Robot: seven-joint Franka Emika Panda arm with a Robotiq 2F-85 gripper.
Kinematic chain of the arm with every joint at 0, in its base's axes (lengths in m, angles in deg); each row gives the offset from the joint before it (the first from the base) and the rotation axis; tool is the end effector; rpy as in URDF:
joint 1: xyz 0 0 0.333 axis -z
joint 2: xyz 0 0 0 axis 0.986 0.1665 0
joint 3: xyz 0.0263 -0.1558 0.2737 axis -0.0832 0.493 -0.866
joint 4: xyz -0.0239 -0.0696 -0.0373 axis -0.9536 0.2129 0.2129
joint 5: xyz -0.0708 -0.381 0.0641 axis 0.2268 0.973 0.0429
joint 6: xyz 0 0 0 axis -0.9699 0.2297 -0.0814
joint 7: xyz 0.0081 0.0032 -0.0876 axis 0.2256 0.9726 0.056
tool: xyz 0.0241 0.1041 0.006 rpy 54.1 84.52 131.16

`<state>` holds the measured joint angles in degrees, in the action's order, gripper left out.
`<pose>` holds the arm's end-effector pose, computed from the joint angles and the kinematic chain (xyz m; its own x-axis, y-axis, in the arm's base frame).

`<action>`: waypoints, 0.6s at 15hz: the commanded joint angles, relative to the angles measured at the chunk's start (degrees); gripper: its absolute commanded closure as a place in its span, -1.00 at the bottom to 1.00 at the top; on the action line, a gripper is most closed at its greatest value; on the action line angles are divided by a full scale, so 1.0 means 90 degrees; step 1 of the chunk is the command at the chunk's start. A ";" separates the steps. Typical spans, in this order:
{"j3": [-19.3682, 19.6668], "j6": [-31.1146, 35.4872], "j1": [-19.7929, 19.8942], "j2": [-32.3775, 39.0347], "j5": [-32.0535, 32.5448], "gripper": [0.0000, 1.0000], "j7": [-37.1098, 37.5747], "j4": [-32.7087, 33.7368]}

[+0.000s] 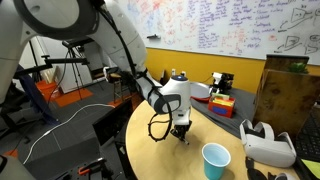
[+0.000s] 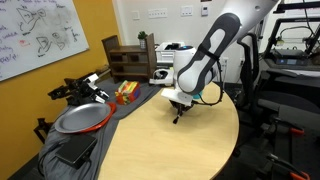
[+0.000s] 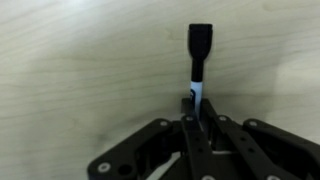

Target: Take the marker from the table and place it in the blue cup

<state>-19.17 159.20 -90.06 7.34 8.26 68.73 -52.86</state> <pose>0.5874 0.0296 0.1210 0.1577 -0.9874 0.0127 -0.9853 -0.1582 -0.0636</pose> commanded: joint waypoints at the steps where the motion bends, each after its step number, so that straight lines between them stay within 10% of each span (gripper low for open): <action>1: 0.0341 0.0208 -0.0335 -0.0296 0.0218 0.94 0.0079 -0.0191; 9: 0.1392 0.0760 -0.1325 -0.0858 0.1132 0.94 0.0430 -0.0596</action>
<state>-10.58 163.90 -98.02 3.28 15.04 69.74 -54.58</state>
